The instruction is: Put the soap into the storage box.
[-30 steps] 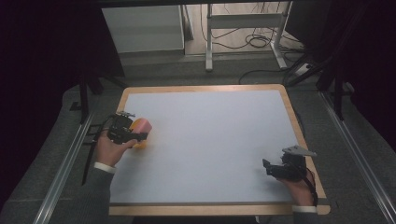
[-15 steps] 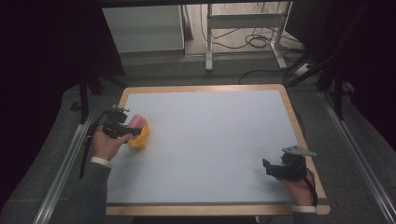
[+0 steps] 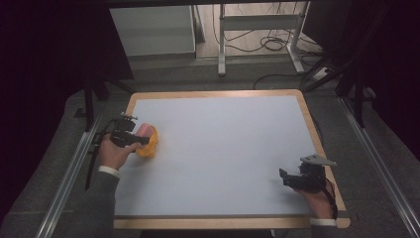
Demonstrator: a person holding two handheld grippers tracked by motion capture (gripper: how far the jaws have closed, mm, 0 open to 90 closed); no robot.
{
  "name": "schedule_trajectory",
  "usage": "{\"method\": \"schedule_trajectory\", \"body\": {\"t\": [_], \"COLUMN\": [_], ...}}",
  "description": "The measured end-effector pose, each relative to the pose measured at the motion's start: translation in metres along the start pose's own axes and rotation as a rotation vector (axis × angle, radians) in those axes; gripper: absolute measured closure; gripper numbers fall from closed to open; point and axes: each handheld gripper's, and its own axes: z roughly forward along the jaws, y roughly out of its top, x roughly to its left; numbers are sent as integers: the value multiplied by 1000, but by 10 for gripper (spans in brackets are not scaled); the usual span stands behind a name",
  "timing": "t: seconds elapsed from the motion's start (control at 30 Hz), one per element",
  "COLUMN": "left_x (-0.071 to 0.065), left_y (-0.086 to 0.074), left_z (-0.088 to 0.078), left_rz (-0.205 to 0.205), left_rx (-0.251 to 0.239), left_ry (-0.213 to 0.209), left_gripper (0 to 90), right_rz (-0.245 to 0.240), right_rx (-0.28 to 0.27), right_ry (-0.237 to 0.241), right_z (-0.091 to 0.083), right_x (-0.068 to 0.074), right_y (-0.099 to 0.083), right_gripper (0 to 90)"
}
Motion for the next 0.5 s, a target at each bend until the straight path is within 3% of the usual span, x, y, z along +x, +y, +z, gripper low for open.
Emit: {"method": "schedule_trajectory", "body": {"t": [0.5], "left_x": [1], "left_y": [-2], "left_z": [16], "left_rz": [-16], "left_rx": [25], "left_ry": [11], "left_gripper": [599], "right_rz": [-5], "right_rx": [6], "right_ry": [0], "right_z": [2], "right_x": [0], "right_y": [-1], "right_gripper": [74]}}
